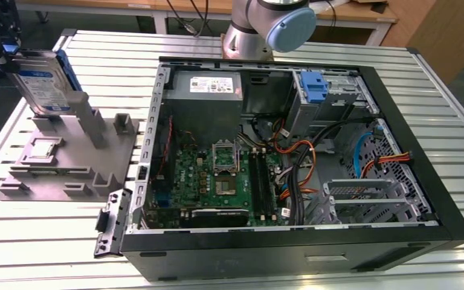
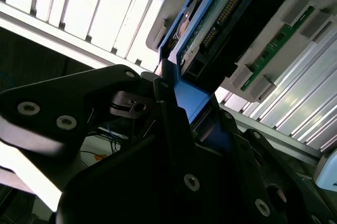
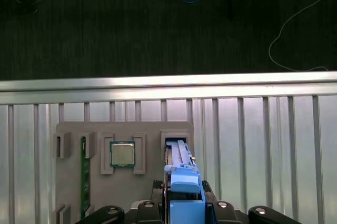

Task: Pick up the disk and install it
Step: 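Pick up the disk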

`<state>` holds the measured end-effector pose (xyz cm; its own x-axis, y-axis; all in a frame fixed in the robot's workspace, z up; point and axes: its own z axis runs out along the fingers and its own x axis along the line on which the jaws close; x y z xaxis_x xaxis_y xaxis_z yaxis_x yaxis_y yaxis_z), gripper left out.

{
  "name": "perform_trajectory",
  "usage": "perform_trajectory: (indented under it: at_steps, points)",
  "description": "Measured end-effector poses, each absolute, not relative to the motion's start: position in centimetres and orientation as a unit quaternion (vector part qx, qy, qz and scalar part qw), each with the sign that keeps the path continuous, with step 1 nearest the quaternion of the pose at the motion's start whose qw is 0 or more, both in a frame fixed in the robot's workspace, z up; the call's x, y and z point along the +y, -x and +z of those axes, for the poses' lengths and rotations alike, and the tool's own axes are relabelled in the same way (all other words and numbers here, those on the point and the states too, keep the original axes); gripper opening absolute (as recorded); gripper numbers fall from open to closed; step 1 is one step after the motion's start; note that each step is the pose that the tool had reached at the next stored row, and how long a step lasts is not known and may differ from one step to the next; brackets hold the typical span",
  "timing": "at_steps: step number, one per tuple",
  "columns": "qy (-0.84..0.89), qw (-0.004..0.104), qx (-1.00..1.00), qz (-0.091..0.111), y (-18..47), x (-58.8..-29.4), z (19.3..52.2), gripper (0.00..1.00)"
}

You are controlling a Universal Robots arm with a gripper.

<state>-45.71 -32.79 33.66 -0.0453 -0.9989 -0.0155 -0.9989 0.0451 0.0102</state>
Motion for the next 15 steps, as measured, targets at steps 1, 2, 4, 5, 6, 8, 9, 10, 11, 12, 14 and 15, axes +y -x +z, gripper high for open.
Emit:
perform_trajectory:
  at_steps: [1,2,4,5,6,8,9,10,11,12,14,15]
  points:
    - [0.691,0.002,0.723,0.009,45.71,-32.79,33.69,0.36]
    - [0.691,0.002,0.723,0.009,45.71,-32.79,33.75,0.36]
    - [0.691,0.002,0.723,0.009,45.71,-32.79,33.87,0.36]
    - [0.691,0.002,0.723,0.009,45.71,-32.79,33.91,0.36]
    - [0.691,0.002,0.723,0.009,45.71,-32.79,33.93,0.36]
    - [0.691,0.002,0.723,0.009,45.70,-32.79,34.00,0.36]
    - [0.691,0.002,0.723,0.009,45.70,-32.79,34.06,0.36]
    - [0.691,0.002,0.723,0.009,45.70,-32.79,34.09,0.36]
    - [0.691,0.002,0.723,0.009,45.70,-32.79,34.13,0.36]
    - [0.691,0.002,0.723,0.009,45.70,-32.79,34.16,0.36]
    - [0.691,0.002,0.723,0.009,45.70,-32.79,34.24,0.36]
    - [0.691,0.002,0.723,0.009,45.70,-32.79,34.29,0.36]
